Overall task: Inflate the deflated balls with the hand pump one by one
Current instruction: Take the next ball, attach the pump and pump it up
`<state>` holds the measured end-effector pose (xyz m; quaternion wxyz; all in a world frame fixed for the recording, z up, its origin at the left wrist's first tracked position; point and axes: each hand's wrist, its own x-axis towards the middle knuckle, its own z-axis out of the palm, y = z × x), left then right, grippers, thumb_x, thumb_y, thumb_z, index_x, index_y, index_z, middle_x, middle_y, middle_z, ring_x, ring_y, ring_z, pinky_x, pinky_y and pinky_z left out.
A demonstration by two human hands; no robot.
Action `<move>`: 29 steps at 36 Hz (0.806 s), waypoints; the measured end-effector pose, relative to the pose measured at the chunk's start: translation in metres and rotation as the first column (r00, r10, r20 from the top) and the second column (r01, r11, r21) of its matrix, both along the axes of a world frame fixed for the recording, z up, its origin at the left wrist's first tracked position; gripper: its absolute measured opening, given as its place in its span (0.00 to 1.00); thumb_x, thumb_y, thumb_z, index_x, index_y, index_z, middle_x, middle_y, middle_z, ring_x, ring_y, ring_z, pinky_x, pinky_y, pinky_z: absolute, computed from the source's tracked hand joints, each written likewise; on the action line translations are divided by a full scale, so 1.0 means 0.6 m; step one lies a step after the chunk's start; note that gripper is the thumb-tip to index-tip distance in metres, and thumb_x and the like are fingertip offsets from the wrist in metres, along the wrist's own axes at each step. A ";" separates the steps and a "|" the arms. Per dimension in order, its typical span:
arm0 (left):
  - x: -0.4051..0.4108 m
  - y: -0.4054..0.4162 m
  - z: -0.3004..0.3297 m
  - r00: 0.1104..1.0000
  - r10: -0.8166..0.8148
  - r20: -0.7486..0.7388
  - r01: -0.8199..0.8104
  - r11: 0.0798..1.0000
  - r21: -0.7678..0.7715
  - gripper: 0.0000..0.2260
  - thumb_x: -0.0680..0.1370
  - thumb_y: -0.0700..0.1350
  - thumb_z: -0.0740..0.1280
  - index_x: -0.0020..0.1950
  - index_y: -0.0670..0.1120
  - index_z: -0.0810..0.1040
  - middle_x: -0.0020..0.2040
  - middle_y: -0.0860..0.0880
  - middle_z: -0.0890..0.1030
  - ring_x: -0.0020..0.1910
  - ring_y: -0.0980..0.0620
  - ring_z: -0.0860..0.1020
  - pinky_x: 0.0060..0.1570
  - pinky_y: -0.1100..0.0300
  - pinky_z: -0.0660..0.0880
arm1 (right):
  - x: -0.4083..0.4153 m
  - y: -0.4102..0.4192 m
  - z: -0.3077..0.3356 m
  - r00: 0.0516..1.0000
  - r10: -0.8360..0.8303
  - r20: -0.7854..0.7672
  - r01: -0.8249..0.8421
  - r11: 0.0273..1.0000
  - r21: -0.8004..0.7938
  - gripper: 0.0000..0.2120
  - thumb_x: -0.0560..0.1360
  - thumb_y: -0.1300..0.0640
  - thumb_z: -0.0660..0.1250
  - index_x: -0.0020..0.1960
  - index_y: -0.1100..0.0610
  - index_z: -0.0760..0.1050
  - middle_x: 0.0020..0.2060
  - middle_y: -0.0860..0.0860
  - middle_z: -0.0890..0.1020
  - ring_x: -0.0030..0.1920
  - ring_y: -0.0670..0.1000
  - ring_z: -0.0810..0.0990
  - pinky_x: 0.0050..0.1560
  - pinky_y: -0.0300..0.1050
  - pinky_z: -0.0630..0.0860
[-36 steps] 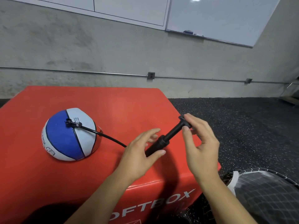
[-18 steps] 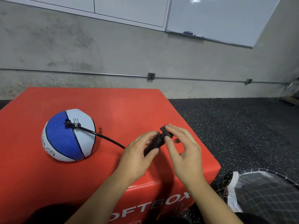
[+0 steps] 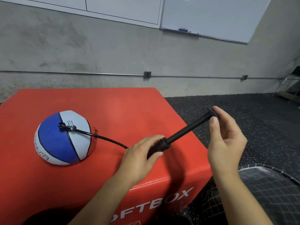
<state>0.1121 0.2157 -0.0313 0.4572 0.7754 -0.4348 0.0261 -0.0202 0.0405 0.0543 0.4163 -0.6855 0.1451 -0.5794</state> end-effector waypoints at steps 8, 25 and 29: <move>0.006 0.014 0.006 0.995 -0.002 -0.099 -0.007 0.996 -0.084 0.29 0.72 0.59 0.75 0.73 0.62 0.74 0.60 0.64 0.81 0.60 0.63 0.80 0.62 0.55 0.78 | 0.020 0.027 -0.015 0.995 0.078 -0.066 -0.088 0.983 -0.163 0.14 0.82 0.64 0.68 0.66 0.55 0.81 0.62 0.50 0.82 0.64 0.53 0.81 0.63 0.55 0.79; 0.004 0.022 0.018 0.991 0.004 -0.135 -0.027 0.985 -0.171 0.27 0.72 0.59 0.70 0.71 0.59 0.76 0.60 0.61 0.82 0.56 0.60 0.80 0.57 0.53 0.79 | 0.067 0.089 -0.074 0.936 0.184 -0.301 -0.271 0.922 -0.277 0.15 0.80 0.59 0.69 0.65 0.53 0.82 0.64 0.45 0.83 0.66 0.48 0.80 0.62 0.58 0.78; 0.008 0.023 0.014 0.992 0.013 -0.128 -0.035 0.984 -0.173 0.24 0.75 0.56 0.67 0.72 0.60 0.75 0.60 0.62 0.82 0.56 0.60 0.81 0.57 0.52 0.79 | 0.069 0.094 -0.078 0.930 0.187 -0.317 -0.279 0.920 -0.275 0.15 0.80 0.58 0.69 0.66 0.53 0.82 0.64 0.45 0.82 0.66 0.48 0.79 0.63 0.57 0.78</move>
